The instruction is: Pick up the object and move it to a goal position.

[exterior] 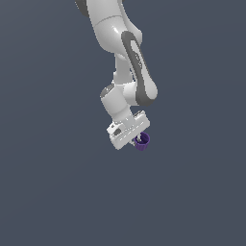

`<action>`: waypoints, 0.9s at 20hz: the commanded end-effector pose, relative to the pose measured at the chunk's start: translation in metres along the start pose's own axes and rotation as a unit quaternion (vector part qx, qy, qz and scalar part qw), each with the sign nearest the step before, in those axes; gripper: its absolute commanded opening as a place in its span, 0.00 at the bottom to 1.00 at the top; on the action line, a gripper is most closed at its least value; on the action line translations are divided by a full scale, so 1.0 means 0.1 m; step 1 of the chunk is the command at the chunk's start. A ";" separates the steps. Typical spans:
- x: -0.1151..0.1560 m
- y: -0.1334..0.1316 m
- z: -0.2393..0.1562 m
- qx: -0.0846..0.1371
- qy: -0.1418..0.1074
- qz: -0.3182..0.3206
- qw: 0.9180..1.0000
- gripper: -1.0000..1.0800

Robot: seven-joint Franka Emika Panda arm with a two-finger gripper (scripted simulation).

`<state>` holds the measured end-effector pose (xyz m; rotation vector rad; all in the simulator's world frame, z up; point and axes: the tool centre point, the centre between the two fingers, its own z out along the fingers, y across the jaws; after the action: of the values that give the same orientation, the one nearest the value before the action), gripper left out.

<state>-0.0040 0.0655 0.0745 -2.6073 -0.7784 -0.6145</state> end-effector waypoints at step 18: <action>1.20 -0.26 0.44 -0.001 0.000 -0.001 1.000 0.00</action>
<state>0.0794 0.1531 0.1000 -2.6069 -0.7817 -0.6135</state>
